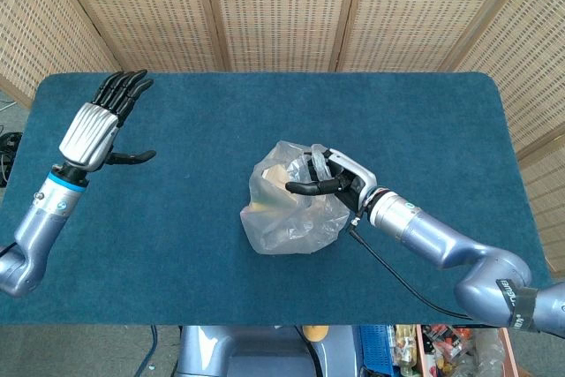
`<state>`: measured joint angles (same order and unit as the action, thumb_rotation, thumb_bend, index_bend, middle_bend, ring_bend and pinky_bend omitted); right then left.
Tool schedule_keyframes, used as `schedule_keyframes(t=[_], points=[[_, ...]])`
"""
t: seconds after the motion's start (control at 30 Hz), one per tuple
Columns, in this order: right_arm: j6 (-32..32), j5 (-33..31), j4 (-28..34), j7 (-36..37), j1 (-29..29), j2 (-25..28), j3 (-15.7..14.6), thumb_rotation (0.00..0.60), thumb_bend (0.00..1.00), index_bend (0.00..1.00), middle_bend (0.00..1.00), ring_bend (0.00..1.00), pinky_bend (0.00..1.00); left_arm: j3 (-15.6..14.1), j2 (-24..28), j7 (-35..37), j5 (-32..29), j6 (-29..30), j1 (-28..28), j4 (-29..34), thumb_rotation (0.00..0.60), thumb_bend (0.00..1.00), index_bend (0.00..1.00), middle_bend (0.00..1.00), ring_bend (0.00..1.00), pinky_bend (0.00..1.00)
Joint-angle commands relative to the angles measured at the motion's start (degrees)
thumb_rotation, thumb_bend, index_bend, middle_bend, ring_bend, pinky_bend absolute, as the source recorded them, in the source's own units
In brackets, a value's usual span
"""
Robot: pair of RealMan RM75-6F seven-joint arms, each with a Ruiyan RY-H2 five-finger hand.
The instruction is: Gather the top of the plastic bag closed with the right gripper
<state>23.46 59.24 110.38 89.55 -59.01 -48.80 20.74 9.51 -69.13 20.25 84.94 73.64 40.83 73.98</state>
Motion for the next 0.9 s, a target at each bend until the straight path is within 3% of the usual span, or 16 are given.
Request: schedule_keyframes(t=[0.03, 0.37, 0.6, 0.9], points=[[-0.10, -0.73, 0.57, -3.33, 0.70, -0.27, 0.77, 0.600, 0.00, 0.60, 0.69, 0.53, 0.69, -1.10, 1.96, -0.81, -2.43, 0.77, -3.57, 2.79, 0.600, 0.08, 0.00, 0.00, 0.00, 0.02], [1.74, -8.57, 1.75, -12.45, 1.13, -0.77, 3.46, 0.600, 0.00, 0.62, 0.69, 0.53, 0.80, -3.58, 5.36, 0.40, -7.34, 4.97, -14.20, 9.74, 0.600, 0.10, 0.00, 0.00, 0.00, 0.01], [4.81, -18.00, 1.48, -18.43, -0.15, -1.51, 3.85, 0.600, 0.00, 0.63, 0.69, 0.53, 0.80, -4.49, 4.37, -0.34, -8.82, 7.02, -18.90, 9.97, 0.600, 0.11, 0.00, 0.00, 0.00, 0.00], [1.97, -26.24, 1.78, -23.09, -2.30, -0.19, 4.74, 0.600, 0.01, 0.63, 0.69, 0.53, 0.80, -4.63, 2.00, -0.18, -9.76, 8.53, -22.58, 9.61, 0.600, 0.12, 0.00, 0.00, 0.00, 0.00]])
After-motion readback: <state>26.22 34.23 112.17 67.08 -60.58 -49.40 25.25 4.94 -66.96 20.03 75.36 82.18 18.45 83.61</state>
